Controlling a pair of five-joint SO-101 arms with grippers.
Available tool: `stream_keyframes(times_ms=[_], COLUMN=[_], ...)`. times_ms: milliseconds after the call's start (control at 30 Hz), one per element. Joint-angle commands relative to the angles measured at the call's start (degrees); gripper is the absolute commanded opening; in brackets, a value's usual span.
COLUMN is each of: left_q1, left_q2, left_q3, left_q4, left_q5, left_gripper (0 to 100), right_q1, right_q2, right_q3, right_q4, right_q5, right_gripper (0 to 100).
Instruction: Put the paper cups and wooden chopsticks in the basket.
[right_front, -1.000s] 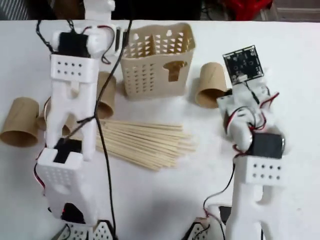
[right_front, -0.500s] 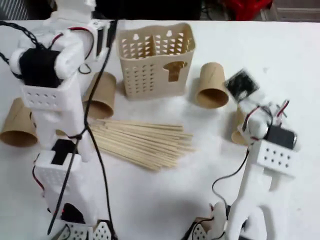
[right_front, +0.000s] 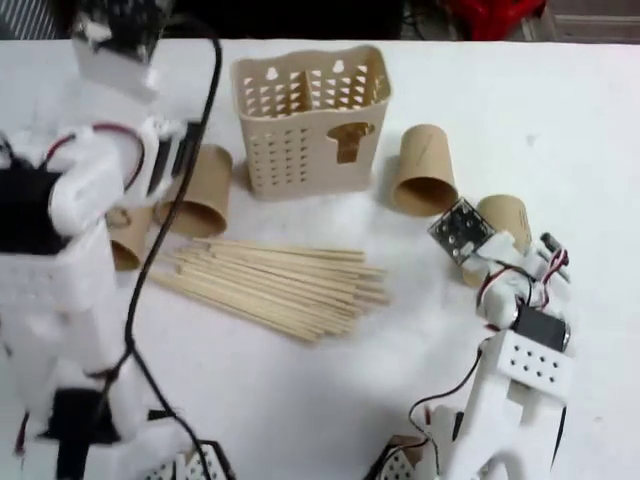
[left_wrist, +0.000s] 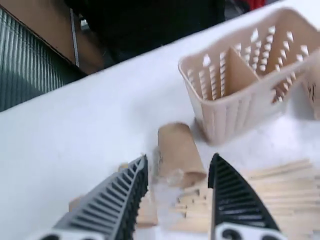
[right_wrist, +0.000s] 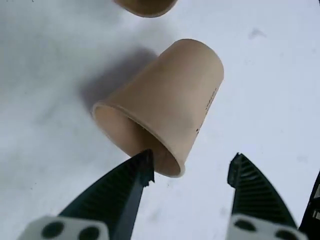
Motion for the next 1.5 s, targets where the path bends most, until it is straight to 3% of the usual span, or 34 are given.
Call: stream_keyframes(times_ms=[0, 133, 300, 500, 600, 867, 1133, 1467], left_q1=[-0.48, -0.48, -0.48, -1.63, -4.35, -11.74, -13.93, -13.49], left_q2=[-6.73, -9.01, -12.97, -21.41, -25.71, -33.89, -38.81, -43.65], left_q3=[12.66, 24.09, 37.71, 55.03, 64.09, 85.19, 101.1, 106.55], left_q4=[-2.29, -6.86, -14.07, -22.77, -28.13, -39.65, -51.69, -55.03], left_q5=[-1.67, -1.32, -1.23, -1.14, -1.14, -1.05, 3.25, 3.34], left_gripper=[21, 21, 21, 21, 21, 21, 21, 21], right_q1=[0.57, 0.84, 1.01, 0.84, 1.27, 1.19, -0.92, -19.91], right_q2=[5.14, 14.37, 23.87, 30.02, 30.37, 27.74, 27.91, 28.09], right_q3=[-0.35, -0.79, -3.52, -8.53, -10.11, -22.77, -47.74, -82.2], right_q4=[-5.93, -14.29, -23.08, -23.96, -22.9, 0.92, 23.6, 38.99], right_q5=[0.18, -0.7, -8.09, -14.77, -19.87, -29.8, -40.97, -58.55], right_gripper=[24.8, 24.8, 23.5, 1.1, 1.6, 1.6, 1.6, 1.5])
